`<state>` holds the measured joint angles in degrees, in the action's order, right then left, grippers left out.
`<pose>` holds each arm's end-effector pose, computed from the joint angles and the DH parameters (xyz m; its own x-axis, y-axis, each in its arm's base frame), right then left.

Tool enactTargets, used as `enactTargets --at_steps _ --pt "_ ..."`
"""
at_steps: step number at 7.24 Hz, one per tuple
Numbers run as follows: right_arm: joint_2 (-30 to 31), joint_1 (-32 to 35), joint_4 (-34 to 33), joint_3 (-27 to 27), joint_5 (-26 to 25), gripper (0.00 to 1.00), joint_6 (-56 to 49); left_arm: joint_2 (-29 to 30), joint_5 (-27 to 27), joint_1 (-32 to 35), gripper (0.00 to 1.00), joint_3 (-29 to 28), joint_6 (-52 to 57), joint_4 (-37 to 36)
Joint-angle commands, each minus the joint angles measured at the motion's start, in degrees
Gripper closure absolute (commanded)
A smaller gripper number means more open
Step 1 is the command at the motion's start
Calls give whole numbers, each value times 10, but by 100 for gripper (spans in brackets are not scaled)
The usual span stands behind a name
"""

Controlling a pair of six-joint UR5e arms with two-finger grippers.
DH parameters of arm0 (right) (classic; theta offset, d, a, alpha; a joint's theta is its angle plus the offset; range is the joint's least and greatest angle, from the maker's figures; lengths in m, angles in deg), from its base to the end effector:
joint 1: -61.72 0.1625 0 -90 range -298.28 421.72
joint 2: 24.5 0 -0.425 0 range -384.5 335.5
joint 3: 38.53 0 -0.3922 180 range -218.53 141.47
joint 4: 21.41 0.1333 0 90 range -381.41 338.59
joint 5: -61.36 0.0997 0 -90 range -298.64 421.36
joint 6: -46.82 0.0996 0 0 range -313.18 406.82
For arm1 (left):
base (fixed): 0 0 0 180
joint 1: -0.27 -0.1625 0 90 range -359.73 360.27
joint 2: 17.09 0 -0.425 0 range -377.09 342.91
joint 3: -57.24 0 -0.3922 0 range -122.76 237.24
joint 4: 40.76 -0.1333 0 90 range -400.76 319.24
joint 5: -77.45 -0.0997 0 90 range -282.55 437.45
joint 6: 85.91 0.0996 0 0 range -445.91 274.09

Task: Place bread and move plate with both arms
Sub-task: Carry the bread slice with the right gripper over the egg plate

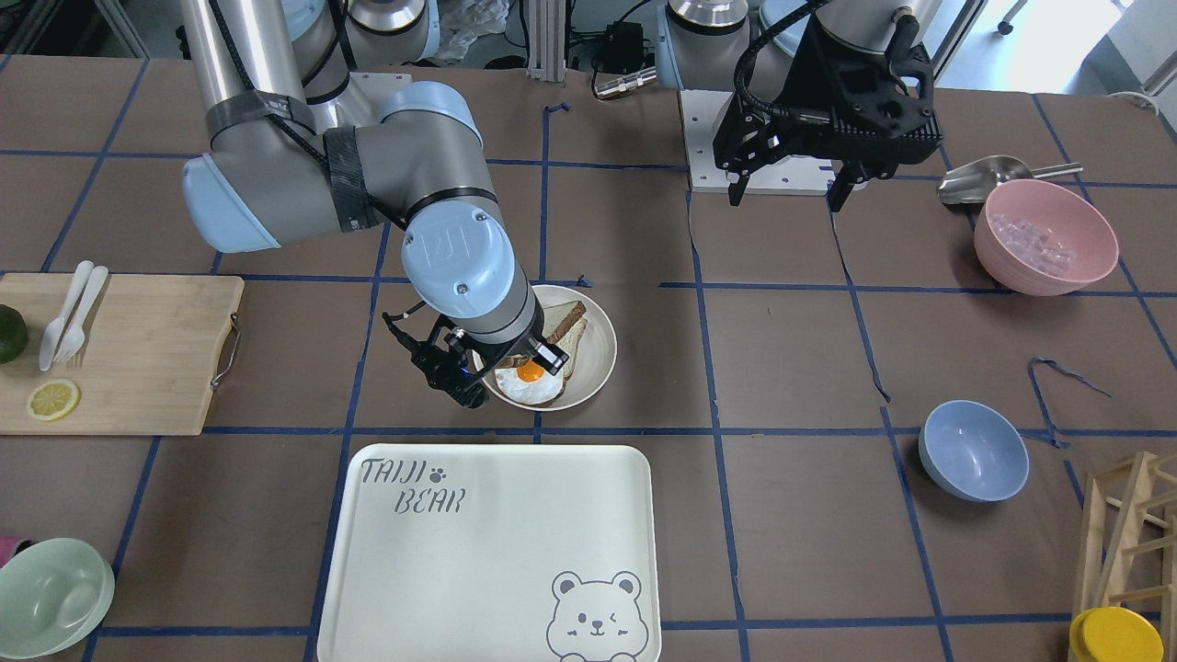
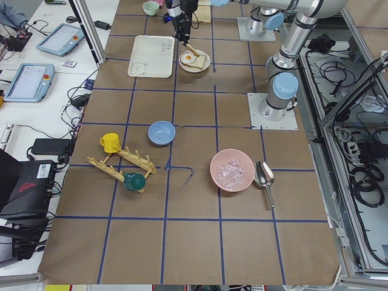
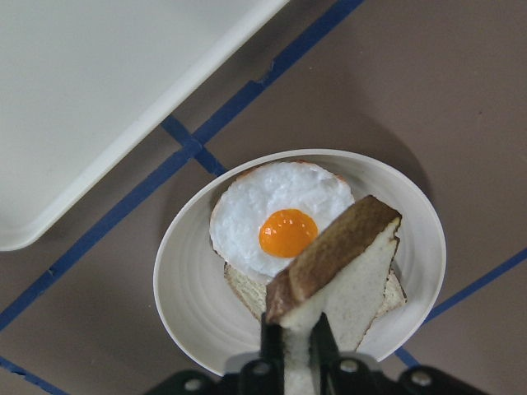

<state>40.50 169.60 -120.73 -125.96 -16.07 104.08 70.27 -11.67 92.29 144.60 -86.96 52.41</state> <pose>0.3370 -0.5398 0.2807 -0.7621 0.6430 0.0762 0.6323 0.7138 0.3010 -0.1515 -0.4692 0.5273 -0.9997 0.0175 0.0160 0.0169 0.9992 -0.0365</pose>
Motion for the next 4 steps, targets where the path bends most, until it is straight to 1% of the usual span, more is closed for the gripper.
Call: enactTargets --at_steps 1,2,3,4 --pt "-15 1 4 -10 1 100 -7 0 0 0 0 0 0 -1" --pt "-16 1 -3 -15 -2 80 -11 0 0 1 0 0 0 0" --pt "-14 1 -16 -14 -5 18 -14 0 0 0 0 0 0 0" --pt "-11 2 -38 -14 -7 0 -20 0 0 0 0 0 0 0"
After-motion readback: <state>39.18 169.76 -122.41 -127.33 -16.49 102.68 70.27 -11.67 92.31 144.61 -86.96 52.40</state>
